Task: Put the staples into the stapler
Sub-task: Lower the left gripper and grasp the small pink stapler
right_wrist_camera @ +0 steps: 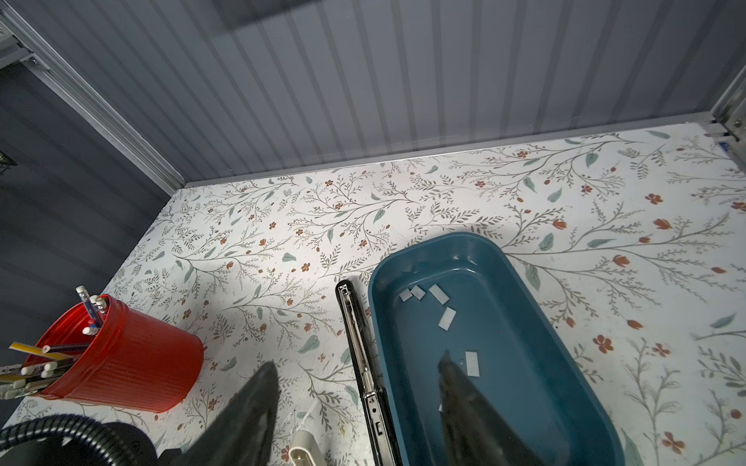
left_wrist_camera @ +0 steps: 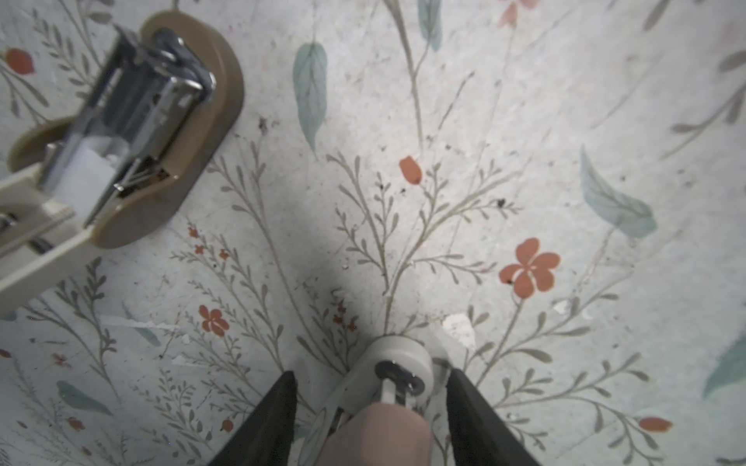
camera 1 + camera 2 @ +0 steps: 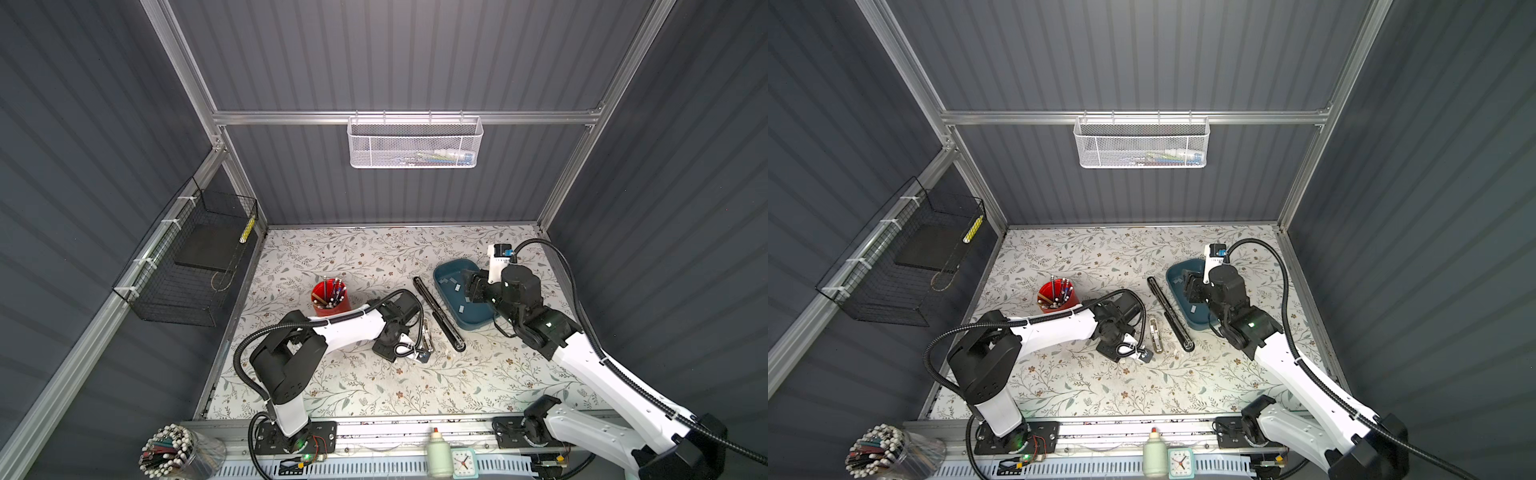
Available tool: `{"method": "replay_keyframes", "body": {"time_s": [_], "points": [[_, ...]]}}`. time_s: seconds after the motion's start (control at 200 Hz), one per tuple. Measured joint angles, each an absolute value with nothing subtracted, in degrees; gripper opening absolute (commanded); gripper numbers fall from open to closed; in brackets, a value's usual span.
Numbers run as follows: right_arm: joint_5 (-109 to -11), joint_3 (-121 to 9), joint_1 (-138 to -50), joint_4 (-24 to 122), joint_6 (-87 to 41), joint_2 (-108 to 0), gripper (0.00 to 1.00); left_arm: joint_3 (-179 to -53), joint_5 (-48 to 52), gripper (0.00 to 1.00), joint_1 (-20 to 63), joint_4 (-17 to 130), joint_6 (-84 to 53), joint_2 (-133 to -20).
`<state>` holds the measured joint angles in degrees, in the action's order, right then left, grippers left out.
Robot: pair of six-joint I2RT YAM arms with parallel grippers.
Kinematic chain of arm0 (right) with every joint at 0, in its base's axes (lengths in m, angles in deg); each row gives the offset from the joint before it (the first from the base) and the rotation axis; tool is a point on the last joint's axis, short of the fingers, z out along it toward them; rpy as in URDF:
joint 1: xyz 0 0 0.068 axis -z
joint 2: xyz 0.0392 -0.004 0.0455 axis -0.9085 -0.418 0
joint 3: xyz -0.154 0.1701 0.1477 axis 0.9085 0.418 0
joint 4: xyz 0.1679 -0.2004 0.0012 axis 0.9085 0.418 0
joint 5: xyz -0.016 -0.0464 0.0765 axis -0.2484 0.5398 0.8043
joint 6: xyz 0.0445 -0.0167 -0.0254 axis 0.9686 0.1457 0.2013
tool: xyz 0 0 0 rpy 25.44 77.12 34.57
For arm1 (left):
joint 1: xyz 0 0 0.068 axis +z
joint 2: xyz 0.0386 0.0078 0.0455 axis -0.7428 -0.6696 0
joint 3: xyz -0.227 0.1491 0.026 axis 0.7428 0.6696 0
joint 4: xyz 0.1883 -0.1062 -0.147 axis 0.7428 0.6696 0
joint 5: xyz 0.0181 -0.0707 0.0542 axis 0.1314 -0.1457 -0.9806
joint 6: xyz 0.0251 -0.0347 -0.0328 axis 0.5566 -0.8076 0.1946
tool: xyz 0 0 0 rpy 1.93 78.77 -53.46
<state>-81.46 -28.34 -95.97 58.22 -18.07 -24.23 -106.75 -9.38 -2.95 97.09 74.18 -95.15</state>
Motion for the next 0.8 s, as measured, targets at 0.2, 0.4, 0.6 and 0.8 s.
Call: {"method": "replay_keyframes", "body": {"time_s": [0.2, 0.4, 0.6, 0.8], "points": [[-80.85, -28.34, -95.97, 58.48, -17.89, -25.52, 0.64, -106.71, -11.24, 0.49, -2.55, 96.44, 75.16, -95.23], [-80.68, -28.34, -95.97, 58.51, -17.89, -25.50, 0.64, -106.64, -12.07, 0.37, -2.55, 95.82, 75.93, -95.21], [-80.65, -28.34, -95.97, 58.51, -17.89, -25.50, 0.64, -106.73, -11.85, 0.18, -2.55, 96.09, 76.03, -95.06], [-80.68, -28.34, -95.97, 58.53, -17.83, -25.24, 0.64, -108.35, -10.28, 0.00, -1.66, 97.33, 75.31, -94.53]]}}
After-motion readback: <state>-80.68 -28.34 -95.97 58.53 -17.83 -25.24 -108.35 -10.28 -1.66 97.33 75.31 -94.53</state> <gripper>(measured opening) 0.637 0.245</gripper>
